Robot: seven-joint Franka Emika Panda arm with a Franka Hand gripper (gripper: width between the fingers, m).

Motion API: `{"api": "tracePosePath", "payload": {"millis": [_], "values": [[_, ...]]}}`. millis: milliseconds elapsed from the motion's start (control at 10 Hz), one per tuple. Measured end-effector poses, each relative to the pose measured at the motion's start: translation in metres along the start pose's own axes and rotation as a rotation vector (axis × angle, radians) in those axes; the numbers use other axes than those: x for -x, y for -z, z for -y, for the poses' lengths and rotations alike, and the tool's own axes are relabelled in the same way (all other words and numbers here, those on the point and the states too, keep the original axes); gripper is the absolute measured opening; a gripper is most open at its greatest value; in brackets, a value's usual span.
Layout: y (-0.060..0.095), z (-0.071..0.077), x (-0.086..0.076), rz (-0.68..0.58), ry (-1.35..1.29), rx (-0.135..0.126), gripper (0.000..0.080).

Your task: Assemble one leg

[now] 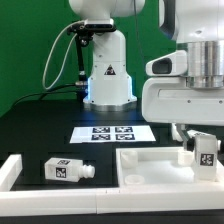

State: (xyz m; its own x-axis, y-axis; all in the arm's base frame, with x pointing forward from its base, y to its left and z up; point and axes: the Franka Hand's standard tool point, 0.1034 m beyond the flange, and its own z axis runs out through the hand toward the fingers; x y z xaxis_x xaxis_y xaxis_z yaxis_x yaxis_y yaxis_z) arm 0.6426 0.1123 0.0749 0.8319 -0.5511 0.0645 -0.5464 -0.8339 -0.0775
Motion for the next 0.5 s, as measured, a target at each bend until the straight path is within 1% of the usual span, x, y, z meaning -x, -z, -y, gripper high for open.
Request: {"api": "tracePosePath", "payload": {"millis": [100,200,400,500], "values": [[-0.0005,-0.0013,-0.0002,0.001,-0.08,0.002,0.0285],[-0.0006,-0.0015,-0.0001,0.0,-0.157,0.003,0.0285],[-0.0014,-0.0026,-0.0001,-0.005,-0.433,0.009,0.0285],[-0.0017,-0.0029,0.0005,0.002,-0.622,0.008,0.0285]]}}
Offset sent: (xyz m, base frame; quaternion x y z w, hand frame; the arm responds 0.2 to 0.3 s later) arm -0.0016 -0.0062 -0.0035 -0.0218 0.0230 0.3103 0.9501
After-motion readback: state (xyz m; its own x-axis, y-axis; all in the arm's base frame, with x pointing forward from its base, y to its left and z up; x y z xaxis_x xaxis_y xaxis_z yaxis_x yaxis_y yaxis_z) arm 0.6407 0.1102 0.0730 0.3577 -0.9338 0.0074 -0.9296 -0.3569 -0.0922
